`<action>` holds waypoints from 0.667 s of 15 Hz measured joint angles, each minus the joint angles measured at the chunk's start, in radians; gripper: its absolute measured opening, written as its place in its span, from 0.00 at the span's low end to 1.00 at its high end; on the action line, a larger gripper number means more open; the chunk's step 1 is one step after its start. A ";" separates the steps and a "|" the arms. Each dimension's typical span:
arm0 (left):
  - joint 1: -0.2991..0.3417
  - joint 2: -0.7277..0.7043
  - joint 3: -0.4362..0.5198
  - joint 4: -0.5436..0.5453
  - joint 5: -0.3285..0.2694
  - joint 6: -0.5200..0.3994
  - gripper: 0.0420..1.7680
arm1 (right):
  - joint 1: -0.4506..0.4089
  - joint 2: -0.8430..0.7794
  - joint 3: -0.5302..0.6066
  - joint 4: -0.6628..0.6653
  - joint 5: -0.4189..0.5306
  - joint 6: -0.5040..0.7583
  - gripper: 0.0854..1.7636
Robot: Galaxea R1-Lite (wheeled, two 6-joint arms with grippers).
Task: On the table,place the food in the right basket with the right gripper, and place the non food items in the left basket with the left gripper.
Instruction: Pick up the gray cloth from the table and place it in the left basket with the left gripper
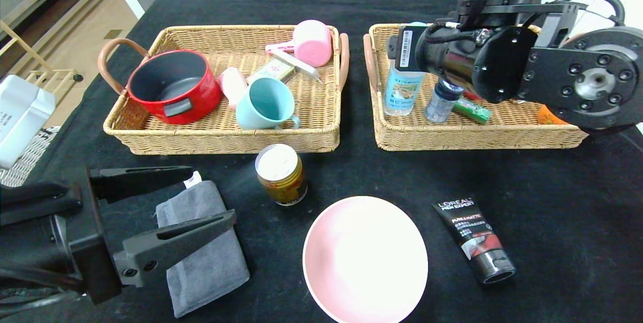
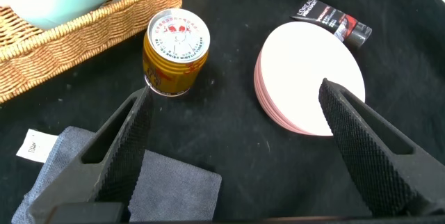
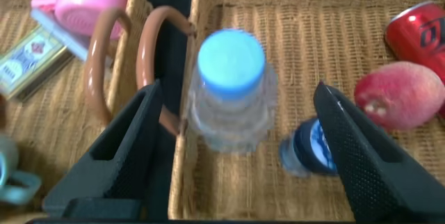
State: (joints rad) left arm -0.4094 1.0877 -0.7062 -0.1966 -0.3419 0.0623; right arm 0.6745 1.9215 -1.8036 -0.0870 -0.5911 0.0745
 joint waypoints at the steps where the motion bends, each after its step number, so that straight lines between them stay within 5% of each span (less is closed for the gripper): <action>1: 0.000 -0.001 0.000 0.000 0.000 0.000 0.97 | 0.010 -0.030 0.042 -0.001 0.003 0.001 0.90; 5: 0.001 -0.005 0.000 0.001 0.001 0.013 0.97 | 0.036 -0.183 0.238 -0.007 0.063 0.002 0.93; 10: -0.003 -0.029 -0.003 0.010 0.036 0.024 0.97 | 0.048 -0.411 0.562 -0.006 0.387 -0.033 0.95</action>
State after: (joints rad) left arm -0.4126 1.0591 -0.7091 -0.1870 -0.3064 0.0866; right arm 0.7226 1.5104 -1.2417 -0.0932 -0.2043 0.0413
